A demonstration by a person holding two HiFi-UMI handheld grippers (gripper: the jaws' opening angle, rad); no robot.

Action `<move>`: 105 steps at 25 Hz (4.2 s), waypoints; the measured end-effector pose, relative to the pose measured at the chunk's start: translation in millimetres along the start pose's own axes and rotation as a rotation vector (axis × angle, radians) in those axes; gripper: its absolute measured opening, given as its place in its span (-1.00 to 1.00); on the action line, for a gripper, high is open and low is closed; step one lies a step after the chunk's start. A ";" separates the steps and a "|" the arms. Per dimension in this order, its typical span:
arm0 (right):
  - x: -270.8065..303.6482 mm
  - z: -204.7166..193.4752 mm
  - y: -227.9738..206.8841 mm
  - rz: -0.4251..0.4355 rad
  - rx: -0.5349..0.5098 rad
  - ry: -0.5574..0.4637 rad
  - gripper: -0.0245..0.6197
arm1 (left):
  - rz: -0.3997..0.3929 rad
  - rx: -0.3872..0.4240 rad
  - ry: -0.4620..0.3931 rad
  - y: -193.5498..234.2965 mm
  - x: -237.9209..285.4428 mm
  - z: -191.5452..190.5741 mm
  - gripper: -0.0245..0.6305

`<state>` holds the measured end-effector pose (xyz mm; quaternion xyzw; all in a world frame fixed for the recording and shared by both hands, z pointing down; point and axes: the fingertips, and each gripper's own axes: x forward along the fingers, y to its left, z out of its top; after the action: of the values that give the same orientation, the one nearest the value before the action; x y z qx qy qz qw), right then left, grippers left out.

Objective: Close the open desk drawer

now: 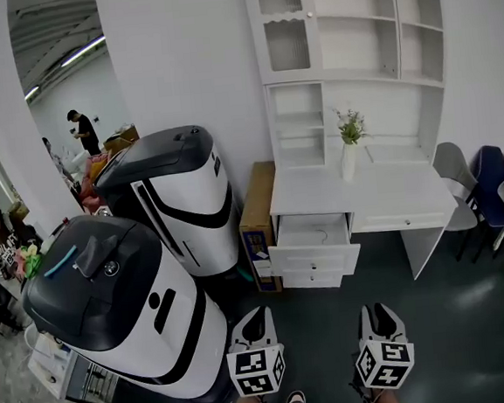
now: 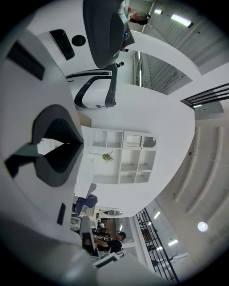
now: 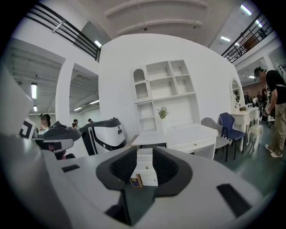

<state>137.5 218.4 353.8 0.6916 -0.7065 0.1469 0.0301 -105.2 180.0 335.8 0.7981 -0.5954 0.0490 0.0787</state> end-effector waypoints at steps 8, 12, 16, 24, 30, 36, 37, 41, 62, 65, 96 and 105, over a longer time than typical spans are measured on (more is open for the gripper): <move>67.4 25.9 7.7 -0.029 -0.003 -0.015 -0.57 | -0.024 -0.007 -0.017 29.7 72.3 22.8 -0.87; 93.7 31.7 9.0 -0.047 0.005 -0.018 -0.57 | -0.040 -0.006 -0.010 39.7 101.1 25.7 -0.87; 110.2 26.8 10.1 -0.062 0.018 -0.004 -0.58 | -0.049 -0.004 0.009 48.3 121.3 21.4 -0.87; 145.1 18.7 3.0 -0.072 0.023 0.035 -0.58 | -0.047 -0.013 0.055 55.4 153.3 6.5 -0.87; 192.1 32.5 -5.7 -0.061 0.013 0.030 -0.58 | -0.022 -0.023 0.057 65.5 192.2 8.5 -0.87; 250.2 57.5 -18.1 -0.032 0.009 0.024 -0.58 | -0.001 -0.023 0.043 66.0 247.4 28.4 -0.87; 260.2 61.8 -19.9 -0.026 0.007 0.024 -0.58 | 0.001 -0.022 0.040 65.6 256.6 32.1 -0.87; 299.1 78.2 -28.8 -0.003 0.001 0.025 -0.58 | 0.018 -0.019 0.036 64.9 291.3 43.3 -0.87; 406.5 88.7 -30.8 0.042 -0.035 0.100 -0.57 | 0.063 -0.041 0.103 95.4 386.5 42.5 -0.87; 410.6 84.6 -29.1 0.032 -0.029 0.112 -0.57 | 0.057 -0.050 0.109 100.0 393.1 40.9 -0.87; 393.0 -115.4 -16.1 -0.110 0.009 0.473 -0.57 | -0.031 -0.094 0.515 128.1 386.0 -164.4 -0.87; 399.5 -139.6 -7.5 -0.116 0.017 0.494 -0.56 | -0.018 -0.082 0.539 145.2 381.7 -174.0 -0.87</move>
<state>106.0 -133.7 586.5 0.6744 -0.6355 0.3154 0.2045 -132.3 -188.3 582.2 0.7576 -0.5473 0.2349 0.2670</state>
